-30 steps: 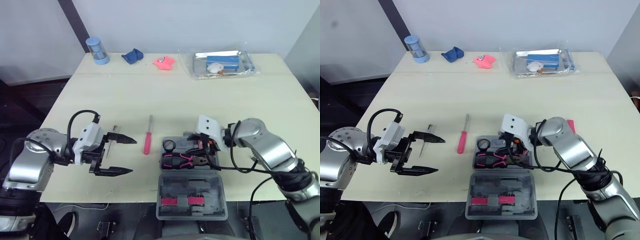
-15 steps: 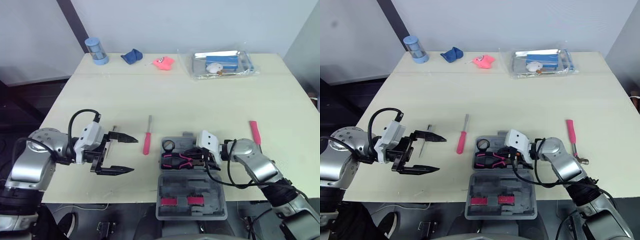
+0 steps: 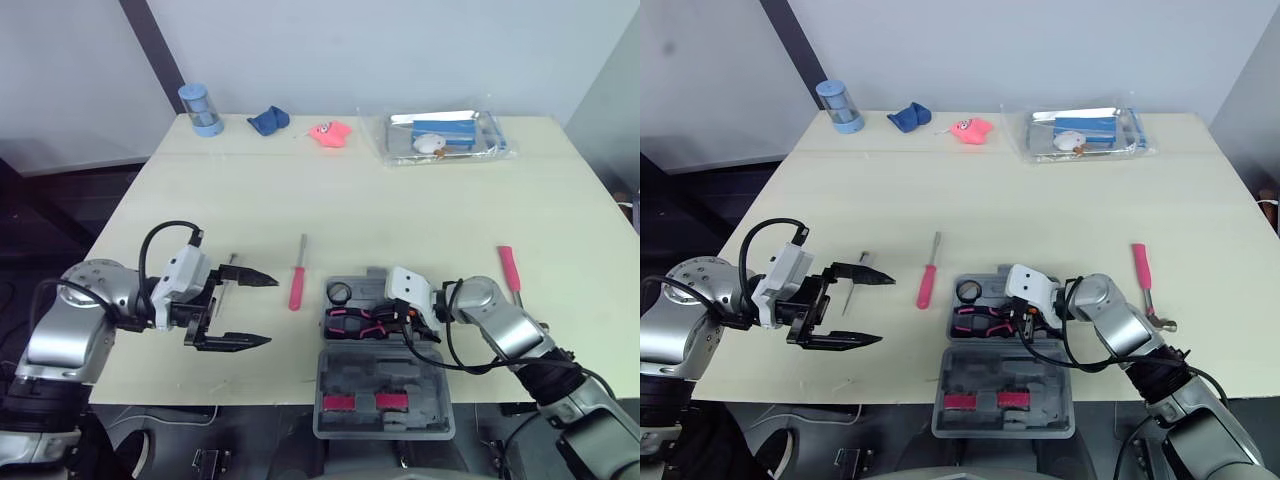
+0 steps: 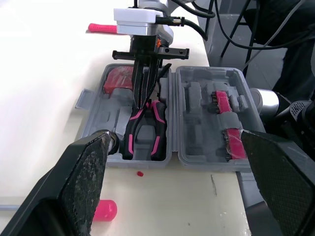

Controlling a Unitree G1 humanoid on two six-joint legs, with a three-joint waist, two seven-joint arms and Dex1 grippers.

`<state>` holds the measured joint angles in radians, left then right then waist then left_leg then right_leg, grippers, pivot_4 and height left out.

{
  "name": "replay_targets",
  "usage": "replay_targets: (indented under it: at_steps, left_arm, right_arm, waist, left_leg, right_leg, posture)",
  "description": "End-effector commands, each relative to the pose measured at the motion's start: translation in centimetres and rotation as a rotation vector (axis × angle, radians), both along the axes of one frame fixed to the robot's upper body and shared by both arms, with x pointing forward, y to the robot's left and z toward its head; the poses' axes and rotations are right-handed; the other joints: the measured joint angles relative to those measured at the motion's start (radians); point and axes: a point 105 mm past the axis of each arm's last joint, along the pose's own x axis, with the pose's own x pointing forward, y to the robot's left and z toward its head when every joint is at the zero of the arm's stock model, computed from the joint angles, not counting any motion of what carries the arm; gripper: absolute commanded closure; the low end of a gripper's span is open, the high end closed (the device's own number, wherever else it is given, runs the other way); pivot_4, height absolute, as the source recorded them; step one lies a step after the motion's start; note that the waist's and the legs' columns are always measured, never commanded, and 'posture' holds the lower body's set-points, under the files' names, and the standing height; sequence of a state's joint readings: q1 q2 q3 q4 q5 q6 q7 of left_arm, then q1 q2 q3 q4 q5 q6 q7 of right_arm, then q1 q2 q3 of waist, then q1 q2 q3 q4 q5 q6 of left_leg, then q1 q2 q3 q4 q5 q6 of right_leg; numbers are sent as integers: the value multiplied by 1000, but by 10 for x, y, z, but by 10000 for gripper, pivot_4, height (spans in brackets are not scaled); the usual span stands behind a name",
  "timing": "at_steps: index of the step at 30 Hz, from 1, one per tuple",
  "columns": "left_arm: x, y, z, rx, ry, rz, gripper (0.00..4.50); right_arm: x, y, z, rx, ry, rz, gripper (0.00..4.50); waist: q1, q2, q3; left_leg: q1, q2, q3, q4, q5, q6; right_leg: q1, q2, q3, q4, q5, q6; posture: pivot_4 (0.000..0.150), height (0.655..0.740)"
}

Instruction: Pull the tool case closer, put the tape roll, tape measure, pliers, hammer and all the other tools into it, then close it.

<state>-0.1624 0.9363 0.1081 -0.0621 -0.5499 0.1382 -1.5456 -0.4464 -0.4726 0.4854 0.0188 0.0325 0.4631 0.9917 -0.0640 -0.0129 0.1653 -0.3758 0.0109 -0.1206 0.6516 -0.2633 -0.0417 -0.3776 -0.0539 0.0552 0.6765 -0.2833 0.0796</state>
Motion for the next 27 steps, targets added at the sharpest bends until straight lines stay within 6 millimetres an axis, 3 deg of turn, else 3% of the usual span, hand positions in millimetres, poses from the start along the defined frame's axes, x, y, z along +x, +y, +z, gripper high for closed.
replay_targets:
  at_steps: [1,4,8,10,13,23,27]
  left_arm:
    - [-3,-2,2,-5,-25,-13,0]
    - [-3,-3,-3,-11,-16,1,0]
    - [-3,-3,-12,-28,-16,34,0]
    - [-2,-2,-17,-39,-21,54,0]
    - [-1,0,-27,-46,-19,99,0]
    - [-1,-4,-55,-44,20,148,0]
    - [-2,-6,-69,-31,60,141,11886]
  right_arm:
    - [-9,-37,-54,-203,135,-126,44114]
    - [-2,-28,-34,-95,63,-124,44114]
    - [4,-16,10,122,-83,-98,44114]
    - [3,-17,30,218,-132,-101,44114]
    - [-9,-35,49,296,-176,-87,44114]
    - [-36,-104,38,269,-117,-181,44114]
    - [-46,-123,21,216,-70,-193,45000]
  waist:
    - [1,0,-2]
    - [3,0,-3]
    - [7,2,-1]
    - [15,3,0]
    - [20,6,3]
    - [21,7,4]
    - [21,7,4]
  left_leg:
    - [0,0,0,0,0,0]
    - [0,0,0,0,0,0]
    - [-1,0,0,0,0,0]
    - [-3,0,0,0,0,0]
    - [-4,0,0,0,0,0]
    - [-4,0,0,-1,0,0]
    - [-4,0,1,-1,0,0]
  right_leg:
    - [0,0,0,0,0,0]
    - [0,0,0,0,0,0]
    - [-1,0,0,0,0,0]
    - [-2,0,0,0,0,0]
    - [-3,0,0,-1,0,0]
    - [-2,0,0,-3,0,0]
    - [-2,0,0,-3,0,0]
  posture:
    - [1500,7400]
    - [1500,7400]
    - [1500,7400]
    - [1500,7400]
    - [1500,7400]
    - [1500,7400]
    - [1500,7400]
